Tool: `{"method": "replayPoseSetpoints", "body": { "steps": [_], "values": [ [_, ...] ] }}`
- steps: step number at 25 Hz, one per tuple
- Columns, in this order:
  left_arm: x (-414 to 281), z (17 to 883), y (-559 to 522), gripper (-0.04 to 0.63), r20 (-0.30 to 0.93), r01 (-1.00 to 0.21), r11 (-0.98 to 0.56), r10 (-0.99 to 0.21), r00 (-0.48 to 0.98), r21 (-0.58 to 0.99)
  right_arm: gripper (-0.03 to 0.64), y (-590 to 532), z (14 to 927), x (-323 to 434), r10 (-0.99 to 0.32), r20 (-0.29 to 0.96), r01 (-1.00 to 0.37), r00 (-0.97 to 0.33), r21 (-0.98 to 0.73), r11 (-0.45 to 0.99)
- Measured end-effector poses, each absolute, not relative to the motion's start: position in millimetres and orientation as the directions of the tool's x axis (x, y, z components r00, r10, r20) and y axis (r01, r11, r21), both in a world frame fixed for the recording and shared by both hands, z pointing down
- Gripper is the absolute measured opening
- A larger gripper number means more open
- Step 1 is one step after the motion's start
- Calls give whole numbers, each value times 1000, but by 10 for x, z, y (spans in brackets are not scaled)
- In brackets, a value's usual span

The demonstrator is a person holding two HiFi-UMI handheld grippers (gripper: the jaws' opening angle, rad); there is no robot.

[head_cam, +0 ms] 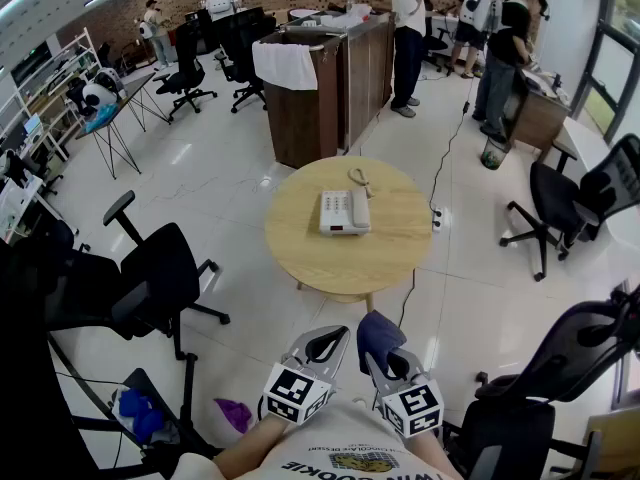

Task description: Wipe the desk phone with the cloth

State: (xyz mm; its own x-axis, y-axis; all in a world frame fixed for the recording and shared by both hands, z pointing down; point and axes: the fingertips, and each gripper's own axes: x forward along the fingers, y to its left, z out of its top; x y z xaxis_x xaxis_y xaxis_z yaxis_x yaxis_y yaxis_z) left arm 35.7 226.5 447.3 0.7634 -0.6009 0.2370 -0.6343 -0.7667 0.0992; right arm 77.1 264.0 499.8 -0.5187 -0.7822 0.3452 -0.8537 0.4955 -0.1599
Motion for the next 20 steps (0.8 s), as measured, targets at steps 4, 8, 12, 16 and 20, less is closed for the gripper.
{"method": "replayPoseSetpoints", "body": {
  "steps": [4,8,12,16,20],
  "values": [
    [548,4443,2246,-9,228,-644,-757,-612,758,109,64,2605,5000,996,-779,342,-849,-526,-155,505],
    [585,4479,2191,-9,241,-658,-743,-621,746,123,64,2545,5002,1096,-779,334,-846,-531,-158,509],
    [561,4562,2119,-9,258,-671,-729,-628,734,135,64,2504,5085,1106,-767,351,-842,-538,-176,510],
    [544,4666,1920,-9,270,-675,-723,-628,730,147,64,2367,5150,1100,-767,363,-847,-528,-170,503],
    [508,4744,1638,-9,261,-665,-730,-618,741,158,64,2127,5177,1044,-775,371,-856,-512,-150,494]
  ]
}}
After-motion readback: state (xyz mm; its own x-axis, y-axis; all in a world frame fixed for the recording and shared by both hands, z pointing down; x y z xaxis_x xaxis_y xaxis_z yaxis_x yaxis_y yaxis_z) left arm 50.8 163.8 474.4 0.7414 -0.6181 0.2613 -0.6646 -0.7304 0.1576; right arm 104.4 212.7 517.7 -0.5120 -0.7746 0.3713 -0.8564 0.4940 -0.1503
